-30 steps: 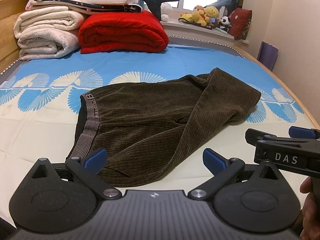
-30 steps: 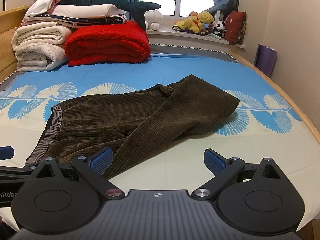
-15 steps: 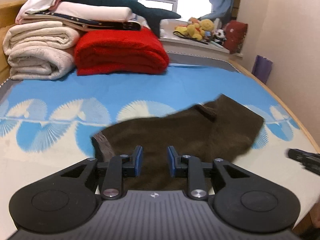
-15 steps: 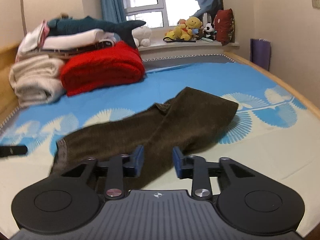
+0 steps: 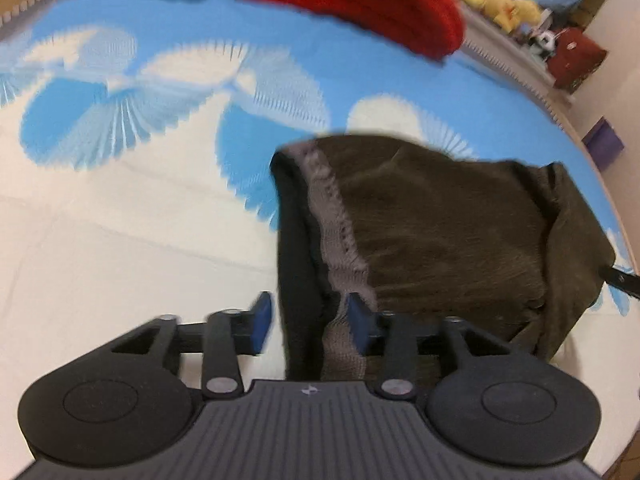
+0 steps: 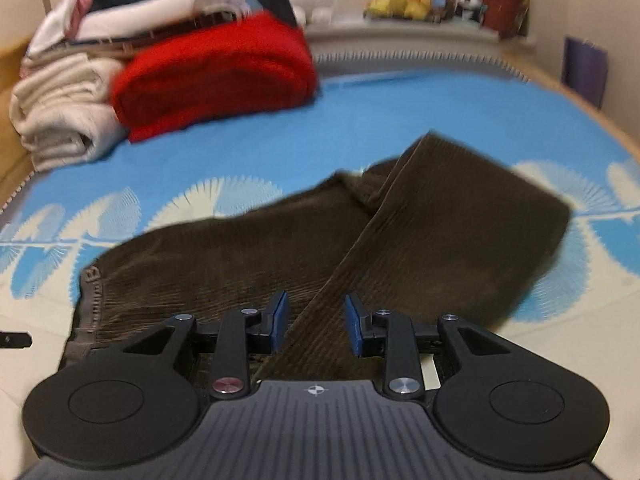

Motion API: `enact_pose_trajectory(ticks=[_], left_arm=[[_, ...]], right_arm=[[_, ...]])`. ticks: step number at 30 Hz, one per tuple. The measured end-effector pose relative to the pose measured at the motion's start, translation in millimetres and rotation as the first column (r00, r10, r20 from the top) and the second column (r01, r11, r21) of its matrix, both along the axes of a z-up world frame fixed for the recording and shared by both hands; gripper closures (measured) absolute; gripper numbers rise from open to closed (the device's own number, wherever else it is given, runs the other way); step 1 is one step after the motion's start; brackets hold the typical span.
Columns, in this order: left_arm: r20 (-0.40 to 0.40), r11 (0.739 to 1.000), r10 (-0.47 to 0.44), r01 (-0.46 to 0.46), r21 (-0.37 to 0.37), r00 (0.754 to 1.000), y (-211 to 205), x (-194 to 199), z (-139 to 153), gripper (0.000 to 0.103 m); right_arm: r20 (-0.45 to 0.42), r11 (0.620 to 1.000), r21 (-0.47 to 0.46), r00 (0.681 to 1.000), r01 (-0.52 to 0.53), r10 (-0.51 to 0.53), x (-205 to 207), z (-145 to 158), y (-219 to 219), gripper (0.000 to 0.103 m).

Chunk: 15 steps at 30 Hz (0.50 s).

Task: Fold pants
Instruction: 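Grasp the grey waistband with the left tool while the right tool grasps a pant leg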

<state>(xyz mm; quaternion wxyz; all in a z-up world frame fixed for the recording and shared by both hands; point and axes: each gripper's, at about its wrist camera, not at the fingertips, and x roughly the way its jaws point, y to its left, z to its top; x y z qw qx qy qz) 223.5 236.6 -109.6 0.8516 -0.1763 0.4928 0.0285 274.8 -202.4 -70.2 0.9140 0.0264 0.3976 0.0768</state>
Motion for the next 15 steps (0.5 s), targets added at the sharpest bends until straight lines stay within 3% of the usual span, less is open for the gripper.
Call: enact_pose_trajectory(ticks=[3,5,9,12,14,15], left_arm=[[-0.045,0.997,0.023,-0.026,-0.077,0.999,9.0,6.2,-21.2,0.035],[-0.081,0.993,0.018,-0.028,-0.119,0.997,12.1,12.1,-29.2,0.033],[-0.088,0.986,-0.038,0.023,-0.165,0.995,5.4,21.1,-37.6,0.024],[-0.113,0.991,-0.084,0.071,-0.114,0.990,-9.9,26.7,-45.2,0.024],[-0.132,0.992,-0.118,0.110,-0.065,0.984,-21.6,30.0,-50.2,0.024],[-0.124,0.991,-0.135,0.131,-0.038,0.983,-27.6,30.4,-49.7,0.027]], right_arm=[[-0.030,0.999,-0.032,1.000,-0.008,0.007,28.0,-22.0,16.3,0.046],[-0.057,0.998,-0.058,0.998,-0.005,0.002,45.6,-38.6,23.3,0.034],[-0.148,0.990,-0.142,0.989,0.008,-0.029,70.7,-75.0,27.9,0.033],[-0.155,0.982,-0.191,0.987,0.007,-0.038,73.8,-84.4,28.2,0.037],[-0.145,0.980,-0.197,0.988,0.028,-0.057,76.0,-81.4,26.0,0.067],[-0.149,0.983,-0.176,0.987,0.042,-0.069,74.9,-78.7,22.4,0.074]])
